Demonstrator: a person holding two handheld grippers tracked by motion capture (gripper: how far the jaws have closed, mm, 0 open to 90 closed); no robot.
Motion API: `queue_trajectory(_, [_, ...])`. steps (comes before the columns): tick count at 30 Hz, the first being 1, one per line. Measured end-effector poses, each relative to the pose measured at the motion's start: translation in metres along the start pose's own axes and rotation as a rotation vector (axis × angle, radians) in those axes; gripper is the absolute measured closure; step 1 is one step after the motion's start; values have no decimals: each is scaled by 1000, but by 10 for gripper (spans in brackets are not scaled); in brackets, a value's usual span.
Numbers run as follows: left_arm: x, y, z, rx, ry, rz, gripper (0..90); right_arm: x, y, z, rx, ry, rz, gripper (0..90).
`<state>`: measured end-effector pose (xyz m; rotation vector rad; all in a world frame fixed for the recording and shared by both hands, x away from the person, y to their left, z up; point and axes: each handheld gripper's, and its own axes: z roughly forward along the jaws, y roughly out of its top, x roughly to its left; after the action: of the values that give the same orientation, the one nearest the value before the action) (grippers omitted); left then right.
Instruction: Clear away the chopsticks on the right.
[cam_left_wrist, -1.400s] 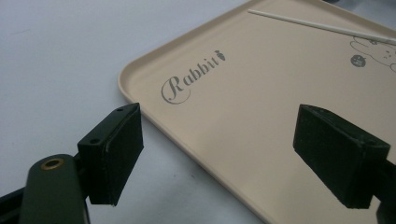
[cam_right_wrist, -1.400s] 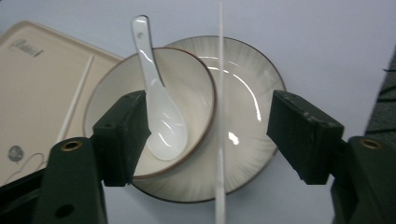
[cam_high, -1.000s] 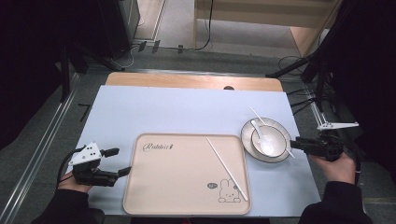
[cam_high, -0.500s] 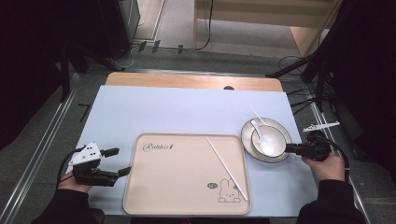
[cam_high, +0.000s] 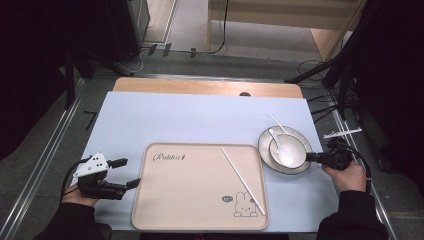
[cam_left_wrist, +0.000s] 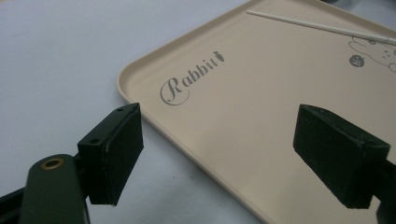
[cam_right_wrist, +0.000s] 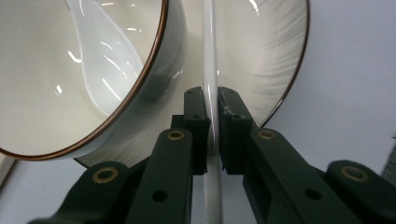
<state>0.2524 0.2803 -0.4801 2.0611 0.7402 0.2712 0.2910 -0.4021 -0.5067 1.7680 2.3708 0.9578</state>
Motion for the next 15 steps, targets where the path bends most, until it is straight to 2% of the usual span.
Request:
queue_trajectory(5, [0, 0, -1, -2, 1, 3, 164, 1, 1, -12, -61, -20, 35, 846])
queue_trajectory(7, [0, 0, -1, -2, 2, 4, 164, 2, 3, -18, -73, -16, 73, 847])
queue_trajectory(15, [0, 0, -1, -3, 3, 4, 164, 11, 7, -42, -151, -47, 84, 848])
